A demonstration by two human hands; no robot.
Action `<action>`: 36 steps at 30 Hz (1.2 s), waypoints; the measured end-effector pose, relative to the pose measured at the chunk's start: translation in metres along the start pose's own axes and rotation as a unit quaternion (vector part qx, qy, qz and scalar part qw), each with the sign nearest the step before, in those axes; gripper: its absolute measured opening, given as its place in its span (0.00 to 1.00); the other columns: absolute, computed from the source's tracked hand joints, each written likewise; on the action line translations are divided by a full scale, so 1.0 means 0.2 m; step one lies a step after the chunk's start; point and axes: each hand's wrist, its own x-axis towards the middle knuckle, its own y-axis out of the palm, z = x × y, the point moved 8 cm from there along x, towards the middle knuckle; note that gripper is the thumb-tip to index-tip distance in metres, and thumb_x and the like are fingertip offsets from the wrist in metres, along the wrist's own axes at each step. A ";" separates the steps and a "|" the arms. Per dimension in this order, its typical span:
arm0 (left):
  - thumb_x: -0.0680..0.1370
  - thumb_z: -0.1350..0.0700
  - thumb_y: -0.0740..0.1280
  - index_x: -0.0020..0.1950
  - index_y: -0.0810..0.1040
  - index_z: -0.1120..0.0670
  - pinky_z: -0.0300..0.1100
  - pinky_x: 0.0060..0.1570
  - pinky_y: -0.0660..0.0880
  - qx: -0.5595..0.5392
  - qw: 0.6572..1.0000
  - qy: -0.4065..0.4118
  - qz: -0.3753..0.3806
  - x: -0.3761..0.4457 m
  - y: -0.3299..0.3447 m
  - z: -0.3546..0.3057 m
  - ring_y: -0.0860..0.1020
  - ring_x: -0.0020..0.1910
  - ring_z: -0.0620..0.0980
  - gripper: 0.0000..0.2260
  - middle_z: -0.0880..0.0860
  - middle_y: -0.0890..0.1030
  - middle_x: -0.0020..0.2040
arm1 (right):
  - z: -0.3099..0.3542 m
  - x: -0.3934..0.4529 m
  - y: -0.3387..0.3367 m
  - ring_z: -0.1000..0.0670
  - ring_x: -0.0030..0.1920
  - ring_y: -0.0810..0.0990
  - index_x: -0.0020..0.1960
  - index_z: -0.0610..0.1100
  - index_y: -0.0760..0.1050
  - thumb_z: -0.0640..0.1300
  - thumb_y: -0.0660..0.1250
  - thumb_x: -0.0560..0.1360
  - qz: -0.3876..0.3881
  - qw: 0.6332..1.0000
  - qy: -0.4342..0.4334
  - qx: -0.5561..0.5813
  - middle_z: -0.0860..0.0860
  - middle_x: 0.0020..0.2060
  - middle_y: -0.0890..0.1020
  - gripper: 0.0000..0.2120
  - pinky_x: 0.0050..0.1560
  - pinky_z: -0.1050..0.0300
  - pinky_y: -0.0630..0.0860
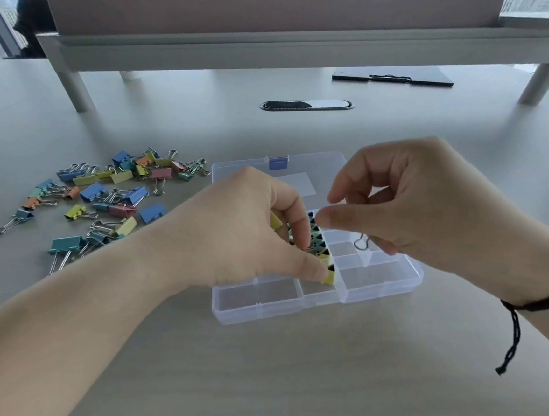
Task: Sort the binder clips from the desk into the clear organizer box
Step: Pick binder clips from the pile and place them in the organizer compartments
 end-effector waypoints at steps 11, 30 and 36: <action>0.71 0.48 0.73 0.45 0.87 0.47 0.26 0.20 0.60 -0.156 0.986 0.046 0.030 -0.03 0.03 -0.09 0.63 0.17 0.40 0.06 0.43 0.68 0.18 | 0.03 -0.05 0.02 0.53 0.19 0.76 0.37 0.48 0.78 0.44 0.79 0.67 -0.065 0.994 -0.032 0.078 0.53 0.26 0.80 0.09 0.21 0.65 0.69; 0.61 0.39 0.74 0.37 0.85 0.40 0.30 0.26 0.64 -0.018 0.998 0.054 0.017 -0.02 -0.11 -0.03 0.67 0.24 0.40 0.09 0.45 0.72 0.24 | 0.04 -0.04 0.07 0.48 0.30 0.83 0.40 0.46 0.84 0.41 0.77 0.65 0.089 0.993 -0.065 0.044 0.49 0.33 0.85 0.04 0.33 0.54 0.80; 0.61 0.40 0.77 0.37 0.83 0.46 0.32 0.26 0.66 -0.016 0.993 0.096 -0.064 -0.02 -0.14 -0.06 0.68 0.24 0.42 0.13 0.52 0.77 0.28 | 0.04 -0.03 0.08 0.50 0.27 0.81 0.38 0.39 0.84 0.39 0.78 0.66 0.099 0.988 -0.042 0.111 0.47 0.29 0.84 0.05 0.32 0.59 0.79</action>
